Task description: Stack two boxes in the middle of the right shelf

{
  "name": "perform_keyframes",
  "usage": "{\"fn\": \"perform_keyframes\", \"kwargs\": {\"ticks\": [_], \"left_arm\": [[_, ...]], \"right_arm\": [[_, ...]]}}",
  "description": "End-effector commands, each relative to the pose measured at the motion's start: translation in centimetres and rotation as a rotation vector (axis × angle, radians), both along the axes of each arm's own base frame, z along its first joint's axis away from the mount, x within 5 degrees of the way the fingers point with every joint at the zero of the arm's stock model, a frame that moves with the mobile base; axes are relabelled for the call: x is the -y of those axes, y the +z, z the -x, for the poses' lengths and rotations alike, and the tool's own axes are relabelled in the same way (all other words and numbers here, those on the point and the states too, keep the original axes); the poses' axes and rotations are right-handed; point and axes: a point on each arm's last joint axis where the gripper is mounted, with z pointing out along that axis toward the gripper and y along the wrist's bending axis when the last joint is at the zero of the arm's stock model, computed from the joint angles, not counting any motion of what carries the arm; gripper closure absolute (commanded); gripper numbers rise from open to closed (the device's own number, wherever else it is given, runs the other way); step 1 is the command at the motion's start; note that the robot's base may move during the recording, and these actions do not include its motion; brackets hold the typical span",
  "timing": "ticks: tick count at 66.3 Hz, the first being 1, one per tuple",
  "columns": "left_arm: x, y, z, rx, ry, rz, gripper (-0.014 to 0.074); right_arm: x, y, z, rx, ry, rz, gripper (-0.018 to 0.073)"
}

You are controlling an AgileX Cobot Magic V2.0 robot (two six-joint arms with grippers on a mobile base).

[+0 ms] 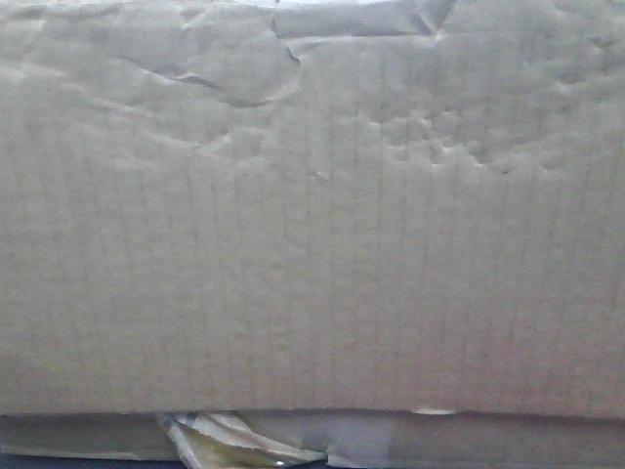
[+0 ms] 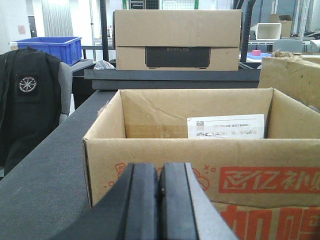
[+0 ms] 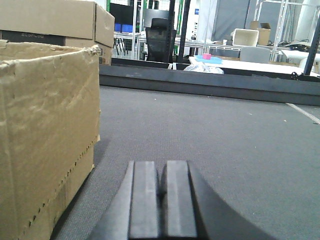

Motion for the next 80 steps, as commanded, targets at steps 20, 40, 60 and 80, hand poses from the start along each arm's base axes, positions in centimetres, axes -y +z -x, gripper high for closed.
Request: {"fn": "perform_keyframes", "kwargs": {"ticks": [20, 40, 60, 80], "left_arm": [[0.0, 0.2, 0.1, 0.022, 0.002, 0.006, 0.0689], [0.0, 0.7, 0.1, 0.077, 0.000, 0.006, 0.0689], [0.0, 4.7, 1.1, 0.115, -0.007, 0.065, 0.0689], [0.3, 12.1, 0.5, 0.007, -0.043, 0.165, 0.0689]], "right_arm": [[0.0, 0.2, 0.0, 0.022, -0.002, 0.015, 0.0721], [0.0, 0.2, 0.0, 0.022, -0.002, 0.015, 0.0721], [0.0, 0.2, 0.0, 0.022, -0.002, 0.015, 0.0721], [0.0, 0.2, 0.0, 0.022, -0.002, 0.015, 0.0721]]}}
